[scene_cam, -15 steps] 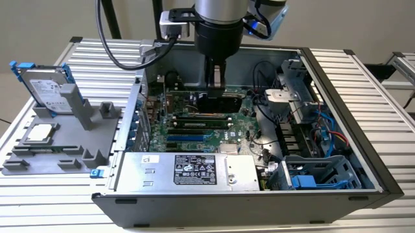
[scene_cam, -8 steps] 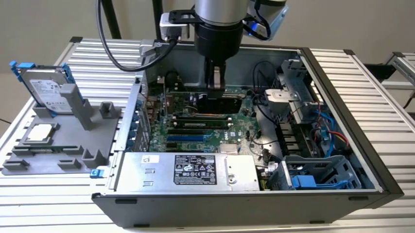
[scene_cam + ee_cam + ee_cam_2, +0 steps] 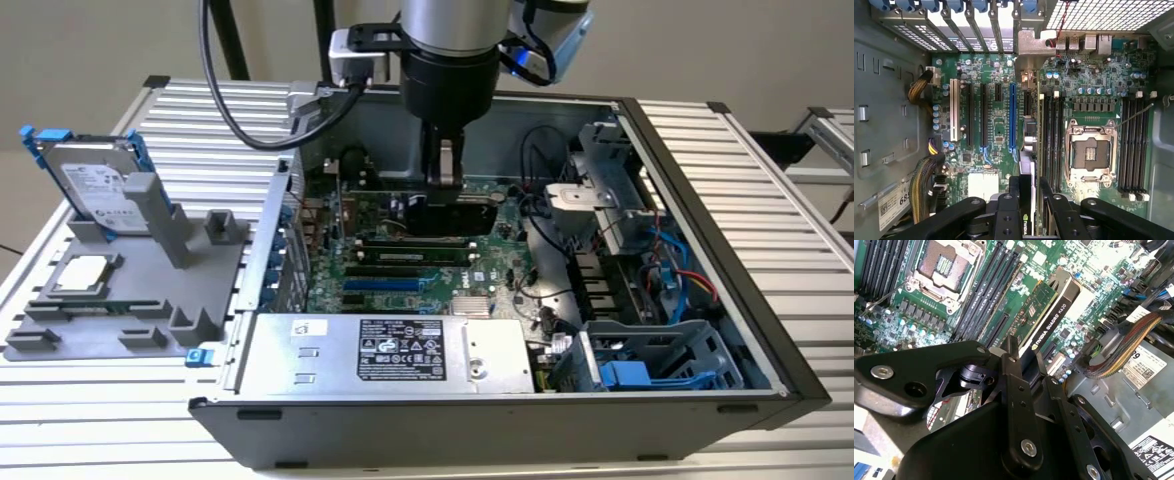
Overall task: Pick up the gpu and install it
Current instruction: 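Insert the gpu into the slot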
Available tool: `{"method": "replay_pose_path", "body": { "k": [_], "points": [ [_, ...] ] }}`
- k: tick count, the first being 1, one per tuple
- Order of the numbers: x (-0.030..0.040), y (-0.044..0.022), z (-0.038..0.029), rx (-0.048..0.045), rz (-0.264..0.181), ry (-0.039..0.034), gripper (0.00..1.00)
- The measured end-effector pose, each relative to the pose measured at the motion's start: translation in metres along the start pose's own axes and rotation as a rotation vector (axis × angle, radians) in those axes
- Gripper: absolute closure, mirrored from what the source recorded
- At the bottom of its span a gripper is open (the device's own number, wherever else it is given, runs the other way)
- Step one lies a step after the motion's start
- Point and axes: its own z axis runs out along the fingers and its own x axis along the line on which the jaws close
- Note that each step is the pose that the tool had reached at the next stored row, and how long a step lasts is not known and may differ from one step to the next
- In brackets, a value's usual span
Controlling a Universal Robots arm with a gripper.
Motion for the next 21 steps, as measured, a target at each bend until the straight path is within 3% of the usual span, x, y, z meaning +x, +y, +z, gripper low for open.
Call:
{"method": "replay_pose_path", "body": {
  "k": [21],
  "points": [
    [0.0000, 0.0001, 0.0053, 0.0001, 0.000, 0.0000, 1.00]
  ]
}}
